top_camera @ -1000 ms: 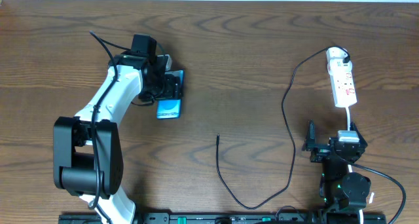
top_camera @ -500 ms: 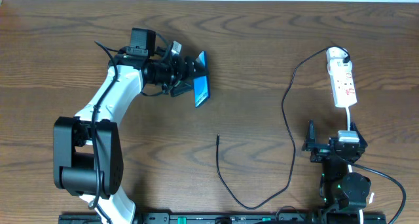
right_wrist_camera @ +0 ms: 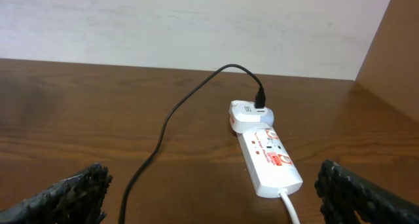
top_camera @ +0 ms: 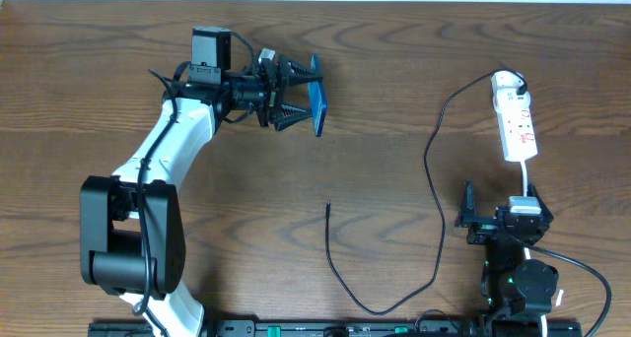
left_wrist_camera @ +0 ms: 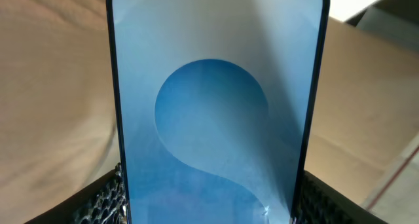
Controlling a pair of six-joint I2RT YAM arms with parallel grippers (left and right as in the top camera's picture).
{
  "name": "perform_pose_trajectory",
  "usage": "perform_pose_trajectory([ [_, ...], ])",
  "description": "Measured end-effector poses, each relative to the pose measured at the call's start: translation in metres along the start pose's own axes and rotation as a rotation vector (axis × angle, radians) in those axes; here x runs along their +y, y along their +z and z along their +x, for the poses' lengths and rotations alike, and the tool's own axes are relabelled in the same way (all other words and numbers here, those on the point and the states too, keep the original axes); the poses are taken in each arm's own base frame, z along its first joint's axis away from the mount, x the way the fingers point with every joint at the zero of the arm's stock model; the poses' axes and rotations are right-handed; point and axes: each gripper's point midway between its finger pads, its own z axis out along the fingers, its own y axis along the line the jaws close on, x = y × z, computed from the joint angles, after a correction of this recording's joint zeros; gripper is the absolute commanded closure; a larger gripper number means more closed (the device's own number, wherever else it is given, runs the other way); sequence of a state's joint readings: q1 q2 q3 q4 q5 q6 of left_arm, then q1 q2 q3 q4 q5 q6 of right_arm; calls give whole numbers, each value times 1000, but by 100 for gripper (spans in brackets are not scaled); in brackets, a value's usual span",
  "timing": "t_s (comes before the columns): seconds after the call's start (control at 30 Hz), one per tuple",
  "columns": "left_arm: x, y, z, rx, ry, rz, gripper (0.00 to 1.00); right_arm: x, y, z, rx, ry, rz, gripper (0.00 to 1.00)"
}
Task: Plug charger to phone and switch on socket
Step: 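Lift the phone with the left gripper and tilt it upright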
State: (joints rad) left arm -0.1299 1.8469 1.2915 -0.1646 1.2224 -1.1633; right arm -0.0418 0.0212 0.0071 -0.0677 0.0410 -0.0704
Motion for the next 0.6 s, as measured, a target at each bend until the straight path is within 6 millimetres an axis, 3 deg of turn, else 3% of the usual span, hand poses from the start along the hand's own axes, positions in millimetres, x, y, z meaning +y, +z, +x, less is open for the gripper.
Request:
perform_pose_trajectory([
  [0.6, -10, 0, 9, 66, -500, 21, 92, 0, 0, 0, 0, 0, 0, 1],
])
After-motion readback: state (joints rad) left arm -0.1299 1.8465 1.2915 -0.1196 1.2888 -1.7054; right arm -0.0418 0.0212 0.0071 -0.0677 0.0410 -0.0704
